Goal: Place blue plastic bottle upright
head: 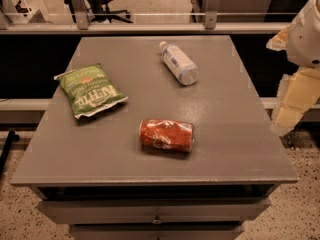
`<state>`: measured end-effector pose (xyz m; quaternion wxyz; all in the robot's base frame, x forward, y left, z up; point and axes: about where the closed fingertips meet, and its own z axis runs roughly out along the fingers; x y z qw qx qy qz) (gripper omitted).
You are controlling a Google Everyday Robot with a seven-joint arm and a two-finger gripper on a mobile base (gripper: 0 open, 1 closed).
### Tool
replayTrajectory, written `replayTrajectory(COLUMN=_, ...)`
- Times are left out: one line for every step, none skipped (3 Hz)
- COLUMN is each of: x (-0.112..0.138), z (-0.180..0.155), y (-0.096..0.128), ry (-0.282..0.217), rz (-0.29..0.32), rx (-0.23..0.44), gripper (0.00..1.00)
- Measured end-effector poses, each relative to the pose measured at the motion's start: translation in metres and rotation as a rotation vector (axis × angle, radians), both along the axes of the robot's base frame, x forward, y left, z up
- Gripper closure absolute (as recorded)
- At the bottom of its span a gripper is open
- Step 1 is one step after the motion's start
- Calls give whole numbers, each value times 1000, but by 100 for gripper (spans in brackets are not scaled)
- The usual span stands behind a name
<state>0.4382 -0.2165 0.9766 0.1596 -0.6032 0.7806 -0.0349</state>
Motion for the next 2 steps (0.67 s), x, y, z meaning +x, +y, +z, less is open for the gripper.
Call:
replayTrajectory(x=4, z=2, y=1, ry=-11, rz=-3, rx=7, gripper=0)
replayTrajectory(x=40, z=-1, y=8, ry=-45, rz=-48, rx=61, gripper=0)
